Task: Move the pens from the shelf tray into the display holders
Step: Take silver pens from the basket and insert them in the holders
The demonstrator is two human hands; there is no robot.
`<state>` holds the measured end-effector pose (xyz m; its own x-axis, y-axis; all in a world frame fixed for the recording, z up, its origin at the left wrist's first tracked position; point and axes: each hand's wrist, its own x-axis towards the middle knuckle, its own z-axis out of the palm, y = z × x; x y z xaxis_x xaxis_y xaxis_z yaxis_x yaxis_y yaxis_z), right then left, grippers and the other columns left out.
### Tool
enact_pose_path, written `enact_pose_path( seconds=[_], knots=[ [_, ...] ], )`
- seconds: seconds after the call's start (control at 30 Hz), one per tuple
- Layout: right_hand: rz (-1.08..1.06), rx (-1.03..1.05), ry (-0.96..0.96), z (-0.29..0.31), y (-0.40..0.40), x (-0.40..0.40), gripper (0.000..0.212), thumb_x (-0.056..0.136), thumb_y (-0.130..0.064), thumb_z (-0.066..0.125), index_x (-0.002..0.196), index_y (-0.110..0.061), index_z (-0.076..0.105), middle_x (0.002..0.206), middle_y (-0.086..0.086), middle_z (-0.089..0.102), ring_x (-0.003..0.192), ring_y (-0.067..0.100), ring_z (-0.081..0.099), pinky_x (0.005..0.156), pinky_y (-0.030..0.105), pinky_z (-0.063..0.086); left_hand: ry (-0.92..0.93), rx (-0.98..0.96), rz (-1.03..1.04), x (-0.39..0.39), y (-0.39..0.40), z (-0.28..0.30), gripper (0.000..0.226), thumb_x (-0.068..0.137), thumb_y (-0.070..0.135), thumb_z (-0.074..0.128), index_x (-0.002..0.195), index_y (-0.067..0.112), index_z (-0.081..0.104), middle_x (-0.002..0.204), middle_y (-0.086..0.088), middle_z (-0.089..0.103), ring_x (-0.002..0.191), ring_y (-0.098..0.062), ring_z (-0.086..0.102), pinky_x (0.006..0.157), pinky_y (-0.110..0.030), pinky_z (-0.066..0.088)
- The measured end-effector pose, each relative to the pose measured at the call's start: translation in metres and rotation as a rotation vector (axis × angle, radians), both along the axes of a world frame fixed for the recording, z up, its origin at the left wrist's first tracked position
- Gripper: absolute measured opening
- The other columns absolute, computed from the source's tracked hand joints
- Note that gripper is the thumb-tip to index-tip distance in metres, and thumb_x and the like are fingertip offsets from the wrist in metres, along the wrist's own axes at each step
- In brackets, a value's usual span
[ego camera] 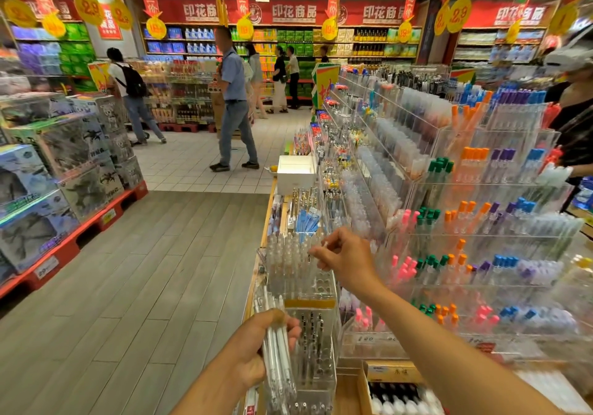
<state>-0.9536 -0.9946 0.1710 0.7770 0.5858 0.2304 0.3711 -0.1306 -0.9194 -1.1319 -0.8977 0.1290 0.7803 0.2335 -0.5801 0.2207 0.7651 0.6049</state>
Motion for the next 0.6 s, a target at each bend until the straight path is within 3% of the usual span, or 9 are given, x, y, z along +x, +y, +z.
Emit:
enact_pose_path(
  seconds=[0.13, 0.37, 0.5, 0.6],
  knots=[
    [0.054, -0.115, -0.018, -0.006, 0.010, -0.007, 0.020, 0.083, -0.016, 0.076, 0.086, -0.011, 0.057, 0.080, 0.007, 0.069, 0.063, 0.010, 0.068, 0.063, 0.030, 0.060, -0.014, -0.014, -0.007, 0.000, -0.001, 0.002, 0.015, 0.067, -0.004, 0.063, 0.080, -0.012, 0.065, 0.070, -0.023, 0.060, 0.049, -0.026, 0.060, 0.045, -0.031, 0.057],
    [0.076, -0.297, -0.252, -0.009, 0.013, -0.007, 0.023, 0.084, -0.026, 0.077, 0.092, -0.016, 0.057, 0.076, -0.001, 0.068, 0.067, 0.009, 0.068, 0.068, 0.032, 0.058, -0.011, -0.008, -0.012, 0.000, 0.002, 0.000, 0.017, 0.075, -0.006, 0.064, 0.090, -0.014, 0.065, 0.076, -0.026, 0.064, 0.055, -0.027, 0.066, 0.049, -0.033, 0.059],
    [0.065, -0.241, -0.145, -0.011, 0.015, -0.005, 0.029, 0.078, -0.025, 0.081, 0.087, -0.014, 0.056, 0.076, 0.005, 0.070, 0.062, 0.009, 0.069, 0.059, 0.026, 0.058, -0.015, 0.018, -0.022, -0.001, 0.003, 0.000, 0.024, 0.067, -0.006, 0.068, 0.089, -0.015, 0.066, 0.080, -0.027, 0.065, 0.059, -0.028, 0.067, 0.052, -0.033, 0.061],
    [0.053, -0.170, -0.053, -0.016, 0.014, -0.005, 0.029, 0.074, -0.023, 0.084, 0.081, -0.012, 0.057, 0.073, 0.008, 0.071, 0.061, 0.012, 0.070, 0.059, 0.029, 0.059, -0.018, 0.026, -0.022, 0.000, 0.003, -0.001, 0.017, 0.074, -0.008, 0.065, 0.090, -0.015, 0.066, 0.079, -0.027, 0.066, 0.059, -0.028, 0.068, 0.055, -0.034, 0.061]
  ],
)
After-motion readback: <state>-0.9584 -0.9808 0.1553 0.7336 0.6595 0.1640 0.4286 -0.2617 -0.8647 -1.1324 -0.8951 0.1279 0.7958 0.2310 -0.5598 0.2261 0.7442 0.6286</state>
